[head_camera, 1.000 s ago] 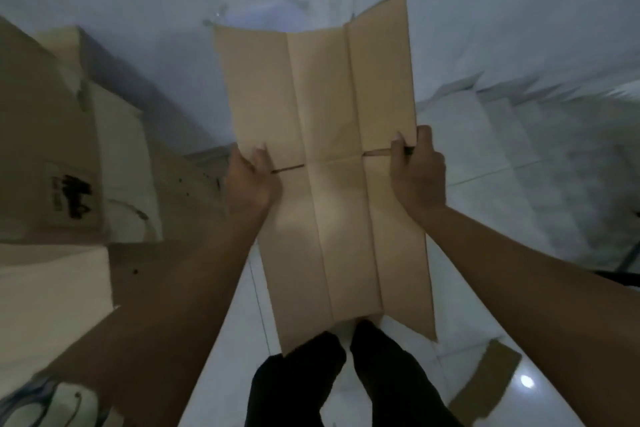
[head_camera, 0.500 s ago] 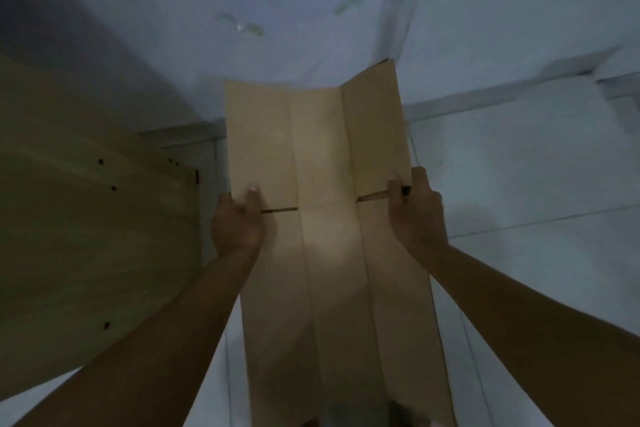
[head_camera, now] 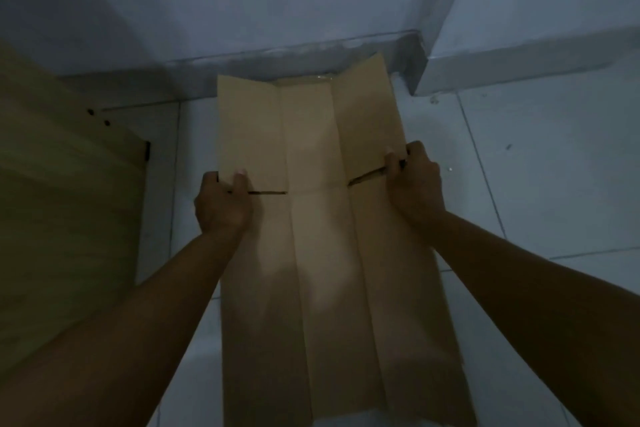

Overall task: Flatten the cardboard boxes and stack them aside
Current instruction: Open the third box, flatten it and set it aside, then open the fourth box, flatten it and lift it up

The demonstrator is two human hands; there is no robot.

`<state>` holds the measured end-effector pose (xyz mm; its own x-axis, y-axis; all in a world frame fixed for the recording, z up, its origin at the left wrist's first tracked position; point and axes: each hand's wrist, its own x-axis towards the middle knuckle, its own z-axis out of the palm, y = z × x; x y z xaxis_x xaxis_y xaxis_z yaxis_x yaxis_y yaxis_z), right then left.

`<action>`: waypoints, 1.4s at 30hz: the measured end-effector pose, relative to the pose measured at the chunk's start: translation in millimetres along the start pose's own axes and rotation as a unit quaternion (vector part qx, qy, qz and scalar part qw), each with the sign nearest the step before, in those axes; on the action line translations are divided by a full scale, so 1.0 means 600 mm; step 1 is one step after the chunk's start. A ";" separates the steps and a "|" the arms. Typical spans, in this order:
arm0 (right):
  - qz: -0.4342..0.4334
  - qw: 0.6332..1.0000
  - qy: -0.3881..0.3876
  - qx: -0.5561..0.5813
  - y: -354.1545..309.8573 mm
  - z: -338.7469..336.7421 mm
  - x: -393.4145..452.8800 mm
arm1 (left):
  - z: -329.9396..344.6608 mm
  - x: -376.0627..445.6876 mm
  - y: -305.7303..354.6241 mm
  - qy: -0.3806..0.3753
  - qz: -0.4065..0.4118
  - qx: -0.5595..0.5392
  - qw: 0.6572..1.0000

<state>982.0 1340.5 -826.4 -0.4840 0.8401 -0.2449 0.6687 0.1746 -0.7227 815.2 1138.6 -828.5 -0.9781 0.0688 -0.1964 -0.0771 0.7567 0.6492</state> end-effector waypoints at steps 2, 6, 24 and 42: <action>0.002 1.000 0.012 -0.009 0.014 0.011 0.018 | 0.018 0.012 -0.015 0.021 -0.005 0.033 0.999; -0.008 0.994 0.046 -0.103 0.031 0.032 0.041 | 0.053 0.033 -0.046 0.053 0.036 0.071 0.995; -0.133 0.967 0.021 -0.214 -0.002 0.020 -0.008 | 0.012 -0.019 0.035 -0.032 0.226 0.193 0.954; -0.332 0.933 0.053 -0.129 -0.736 -0.580 -0.264 | -0.732 -0.224 0.644 0.045 0.364 0.202 0.908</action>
<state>960.0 1309.4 -243.6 -0.7901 0.5467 0.2773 0.3617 0.7809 -0.5093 831.9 1136.2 -228.5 -0.7548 0.6067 0.2492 0.6556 0.7101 0.2569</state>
